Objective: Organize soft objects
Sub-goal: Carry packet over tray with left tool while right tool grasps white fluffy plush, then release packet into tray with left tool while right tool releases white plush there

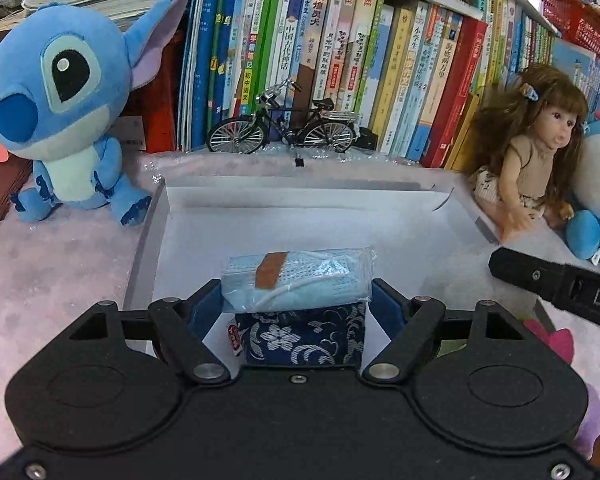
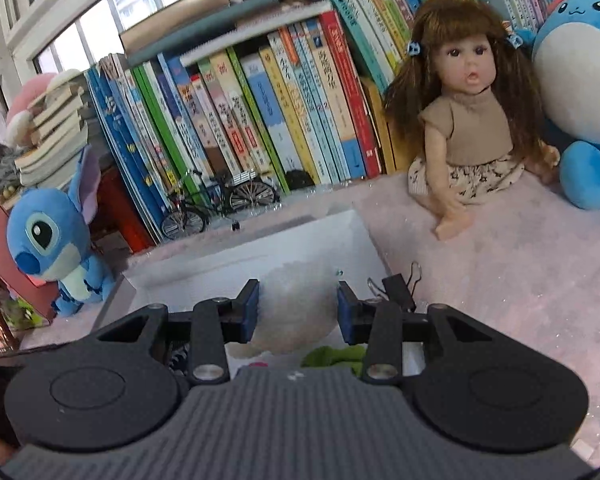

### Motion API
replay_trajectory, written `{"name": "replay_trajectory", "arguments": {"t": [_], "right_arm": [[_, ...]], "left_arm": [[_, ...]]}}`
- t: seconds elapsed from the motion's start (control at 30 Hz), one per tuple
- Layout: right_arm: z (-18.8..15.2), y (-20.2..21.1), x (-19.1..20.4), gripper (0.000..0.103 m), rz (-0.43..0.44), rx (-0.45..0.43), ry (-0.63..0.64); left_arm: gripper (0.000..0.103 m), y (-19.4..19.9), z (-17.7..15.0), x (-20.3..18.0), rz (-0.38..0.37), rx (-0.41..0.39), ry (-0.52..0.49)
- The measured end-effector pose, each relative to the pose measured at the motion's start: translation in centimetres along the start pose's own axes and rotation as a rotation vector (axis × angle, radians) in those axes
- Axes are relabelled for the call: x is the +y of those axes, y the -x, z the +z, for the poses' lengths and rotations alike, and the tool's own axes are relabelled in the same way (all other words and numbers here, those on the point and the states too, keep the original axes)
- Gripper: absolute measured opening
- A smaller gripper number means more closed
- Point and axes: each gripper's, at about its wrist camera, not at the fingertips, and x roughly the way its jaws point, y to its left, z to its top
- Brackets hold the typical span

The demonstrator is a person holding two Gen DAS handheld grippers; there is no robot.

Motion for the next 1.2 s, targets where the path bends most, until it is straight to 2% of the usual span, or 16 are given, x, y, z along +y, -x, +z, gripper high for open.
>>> {"name": "replay_trajectory", "arguments": {"t": [0.63,0.77,0.87,1.07,1.2], "right_arm": [[-1.2,-1.4,0.1,0.046,-0.026,0.054,0.038],[-1.2,-1.2,-0.1,0.050,-0.022,0.059,0.027],[-1.1,-0.5,-0.2,0.063,-0.004,0.048,0.022],[-0.8,1.7,-0.3,0.069,0.019,0.003,0.043],[-0.9,3.3,0.1,0.073,0.016,-0.026,0.102]], "left_arm": [[0.078,-0.8,-0.4,0.2,0.015,0.015,0.003],[0.079,0.0,-0.6,0.1,0.017,0.014,-0.005],[0.083,1.0,-0.6,0.2,-0.010,0.003,-0.002],[0.087,3.6,-0.7,0.7,-0.022,-0.031,0.008],[0.088,5.5,-1.1,0.7,-0.027,-0.071,-0.012]]}}
